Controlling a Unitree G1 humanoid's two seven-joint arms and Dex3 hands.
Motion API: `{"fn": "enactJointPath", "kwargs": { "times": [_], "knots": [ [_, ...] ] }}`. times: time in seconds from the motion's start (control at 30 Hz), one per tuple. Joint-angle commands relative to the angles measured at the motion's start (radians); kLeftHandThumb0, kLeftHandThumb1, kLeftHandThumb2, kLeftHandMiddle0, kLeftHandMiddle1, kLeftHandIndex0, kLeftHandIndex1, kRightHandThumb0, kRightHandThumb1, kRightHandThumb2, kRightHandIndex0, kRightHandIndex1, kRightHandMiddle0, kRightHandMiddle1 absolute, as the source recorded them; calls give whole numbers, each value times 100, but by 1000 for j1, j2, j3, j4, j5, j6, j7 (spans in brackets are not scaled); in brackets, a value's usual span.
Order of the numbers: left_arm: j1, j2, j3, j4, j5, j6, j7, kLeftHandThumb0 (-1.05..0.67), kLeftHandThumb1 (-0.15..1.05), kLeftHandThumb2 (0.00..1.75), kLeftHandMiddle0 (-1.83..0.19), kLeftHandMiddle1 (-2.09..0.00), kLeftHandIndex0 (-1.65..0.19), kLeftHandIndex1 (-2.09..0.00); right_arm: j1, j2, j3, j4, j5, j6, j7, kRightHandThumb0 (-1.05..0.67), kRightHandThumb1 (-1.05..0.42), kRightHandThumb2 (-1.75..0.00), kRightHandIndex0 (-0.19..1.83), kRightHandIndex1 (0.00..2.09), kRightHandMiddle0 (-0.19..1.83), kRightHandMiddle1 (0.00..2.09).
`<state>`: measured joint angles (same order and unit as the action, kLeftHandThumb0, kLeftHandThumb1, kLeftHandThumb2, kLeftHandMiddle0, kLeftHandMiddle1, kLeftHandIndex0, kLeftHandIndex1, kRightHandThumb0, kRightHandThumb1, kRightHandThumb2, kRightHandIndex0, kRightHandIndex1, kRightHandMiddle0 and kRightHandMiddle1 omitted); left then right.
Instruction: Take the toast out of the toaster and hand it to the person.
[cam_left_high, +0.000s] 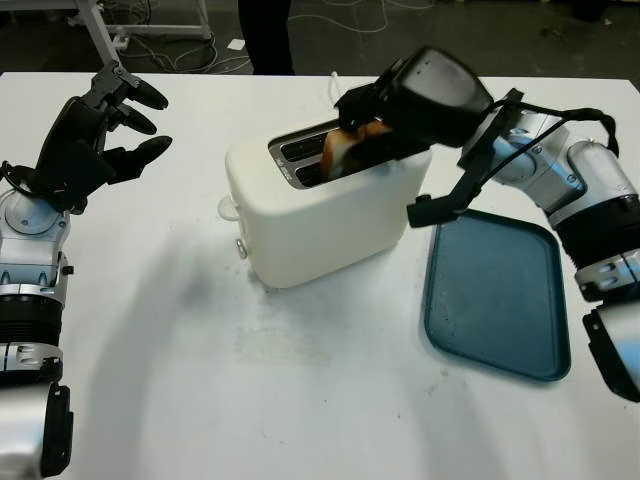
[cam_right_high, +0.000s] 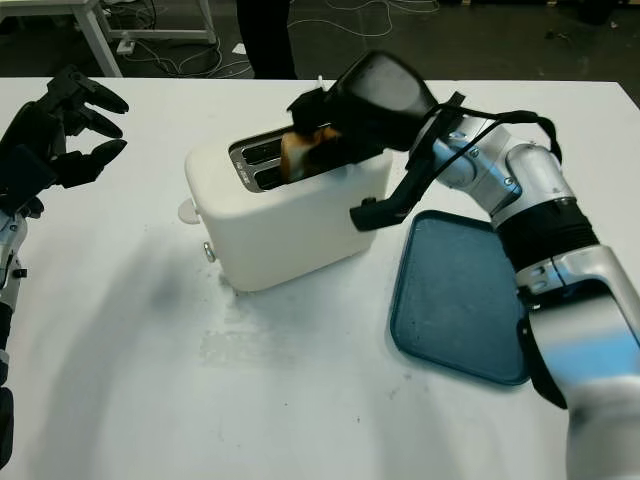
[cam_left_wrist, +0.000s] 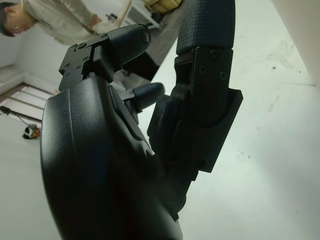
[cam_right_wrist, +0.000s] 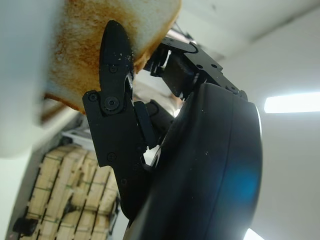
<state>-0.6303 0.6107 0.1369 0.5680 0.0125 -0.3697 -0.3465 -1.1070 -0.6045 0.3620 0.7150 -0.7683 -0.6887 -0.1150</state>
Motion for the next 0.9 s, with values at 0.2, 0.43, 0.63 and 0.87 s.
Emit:
{"fn": "enactJointPath", "kwargs": {
  "times": [0.2,0.43,0.63,0.87],
  "knots": [
    [-5,0,4,10,-4,-13,-1,-105,92,29,0,-161,0,-153,-135,35,-160,204,303,28,187,-61,-92,-42,102,175,76,175],
    [-2,7,1,14,14,-28,14,-105,92,31,0,-162,0,-154,-190,46,-298,345,493,42,242,-58,-92,-37,105,175,85,175],
    [-4,6,2,21,5,-25,5,-105,92,31,0,-163,0,-155,-182,33,-352,366,533,60,225,-57,-92,-37,104,175,81,175],
    [-5,5,4,36,-1,-32,0,-105,92,30,0,-165,0,-156,-151,19,-390,407,553,100,195,-48,-92,-39,103,175,80,175]
  ]
}}
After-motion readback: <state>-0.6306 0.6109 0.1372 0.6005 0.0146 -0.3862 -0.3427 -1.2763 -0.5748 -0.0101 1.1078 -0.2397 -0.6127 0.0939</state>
